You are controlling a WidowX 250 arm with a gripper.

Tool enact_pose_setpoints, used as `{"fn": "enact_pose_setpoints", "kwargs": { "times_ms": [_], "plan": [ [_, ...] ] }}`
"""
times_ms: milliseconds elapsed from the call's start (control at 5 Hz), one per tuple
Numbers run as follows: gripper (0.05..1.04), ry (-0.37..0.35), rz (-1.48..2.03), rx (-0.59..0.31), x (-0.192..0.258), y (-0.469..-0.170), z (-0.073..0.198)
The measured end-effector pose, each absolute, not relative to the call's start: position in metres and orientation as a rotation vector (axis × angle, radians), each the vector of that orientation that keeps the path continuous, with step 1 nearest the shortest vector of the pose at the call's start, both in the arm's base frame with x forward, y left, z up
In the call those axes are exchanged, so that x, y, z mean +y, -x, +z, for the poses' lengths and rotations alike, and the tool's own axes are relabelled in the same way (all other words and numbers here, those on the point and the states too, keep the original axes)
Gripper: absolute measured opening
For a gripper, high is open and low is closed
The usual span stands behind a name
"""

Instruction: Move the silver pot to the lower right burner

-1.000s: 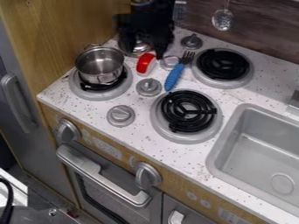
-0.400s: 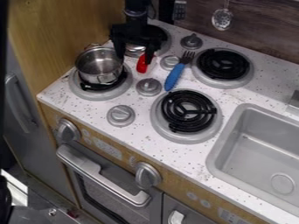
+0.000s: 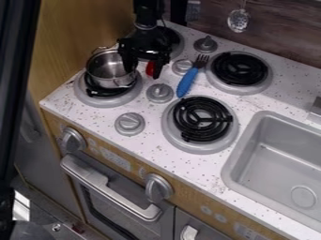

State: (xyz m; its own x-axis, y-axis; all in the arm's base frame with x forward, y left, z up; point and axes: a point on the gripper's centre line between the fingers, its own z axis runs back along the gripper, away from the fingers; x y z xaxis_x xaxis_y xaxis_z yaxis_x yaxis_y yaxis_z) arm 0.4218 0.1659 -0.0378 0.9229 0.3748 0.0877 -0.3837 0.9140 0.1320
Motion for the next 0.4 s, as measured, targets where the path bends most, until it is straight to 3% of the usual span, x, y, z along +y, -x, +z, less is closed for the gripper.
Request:
{"fn": "enact_pose_setpoints", "kwargs": {
  "times_ms": [200, 400],
  "plan": [
    [0.975, -0.154, 0.406, -0.061, 0.173, -0.4205, -0.0377],
    [0.707, -0.15, 0.423, -0.067, 0.1782, -0.4191, -0.0374]
  ]
}}
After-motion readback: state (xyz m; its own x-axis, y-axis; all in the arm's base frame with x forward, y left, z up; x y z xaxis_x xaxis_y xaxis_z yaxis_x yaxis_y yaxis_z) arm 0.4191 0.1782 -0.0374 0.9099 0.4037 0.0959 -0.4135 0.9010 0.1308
